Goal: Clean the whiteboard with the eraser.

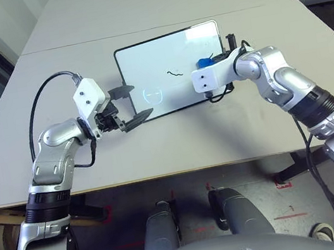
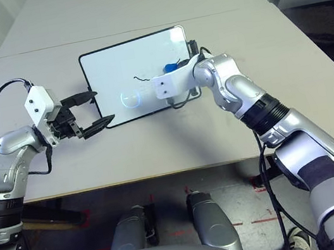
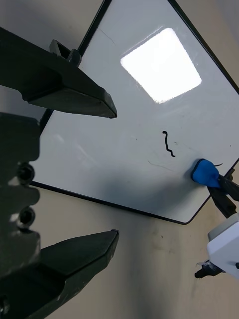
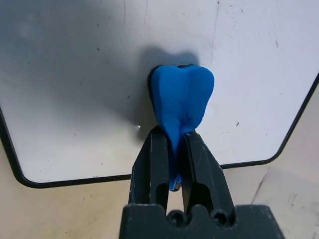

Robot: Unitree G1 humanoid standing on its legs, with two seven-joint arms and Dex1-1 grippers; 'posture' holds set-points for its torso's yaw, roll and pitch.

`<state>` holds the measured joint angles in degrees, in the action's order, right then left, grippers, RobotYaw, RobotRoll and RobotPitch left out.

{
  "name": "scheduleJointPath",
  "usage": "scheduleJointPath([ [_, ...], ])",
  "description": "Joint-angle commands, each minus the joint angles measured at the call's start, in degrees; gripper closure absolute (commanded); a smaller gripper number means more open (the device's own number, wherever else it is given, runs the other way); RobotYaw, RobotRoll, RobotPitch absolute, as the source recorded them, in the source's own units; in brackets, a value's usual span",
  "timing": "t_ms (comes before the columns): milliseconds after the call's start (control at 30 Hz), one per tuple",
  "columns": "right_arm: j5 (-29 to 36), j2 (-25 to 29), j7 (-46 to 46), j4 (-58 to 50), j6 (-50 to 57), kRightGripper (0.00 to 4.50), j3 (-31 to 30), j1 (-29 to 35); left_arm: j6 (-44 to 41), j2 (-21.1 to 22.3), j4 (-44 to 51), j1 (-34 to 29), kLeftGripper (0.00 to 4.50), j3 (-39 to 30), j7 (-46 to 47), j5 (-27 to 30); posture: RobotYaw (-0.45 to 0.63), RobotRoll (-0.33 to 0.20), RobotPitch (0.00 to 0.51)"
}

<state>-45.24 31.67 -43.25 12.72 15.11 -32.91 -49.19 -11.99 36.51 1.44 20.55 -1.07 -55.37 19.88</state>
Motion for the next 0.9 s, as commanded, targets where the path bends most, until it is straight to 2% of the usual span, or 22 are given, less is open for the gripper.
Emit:
scheduleJointPath([
  [33, -1.61, 0.71, 0.89, 4.18, -0.62, 4.36, 0.69, -1.67, 0.34, 0.44, 0.22, 0.23, 0.00, 0.42, -0.29, -0.84, -0.12, 0.000, 0.098],
  [400, -4.09, 2.94, 4.39, 13.10, -2.74, 4.36, 0.82, -6.00, 0.45, 0.46, 0.11, 0.30, 0.00, 0.47, -0.31, -0.87, -0.12, 0.000, 0.098],
  [567, -4.43, 2.42, 3.83, 12.11, -3.16, 4.36, 0.29, -5.43, 0.24, 0.66, 0.53, 0.11, 0.00, 0.30, -0.23, -0.79, -0.11, 0.000, 0.099],
  [900, -6.14, -0.64, -0.36, 3.43, -3.67, 4.37, -1.93, 0.09, -0.30, 1.06, 1.00, 0.32, 0.00, 0.32, -0.19, -0.60, -0.11, 0.000, 0.100],
])
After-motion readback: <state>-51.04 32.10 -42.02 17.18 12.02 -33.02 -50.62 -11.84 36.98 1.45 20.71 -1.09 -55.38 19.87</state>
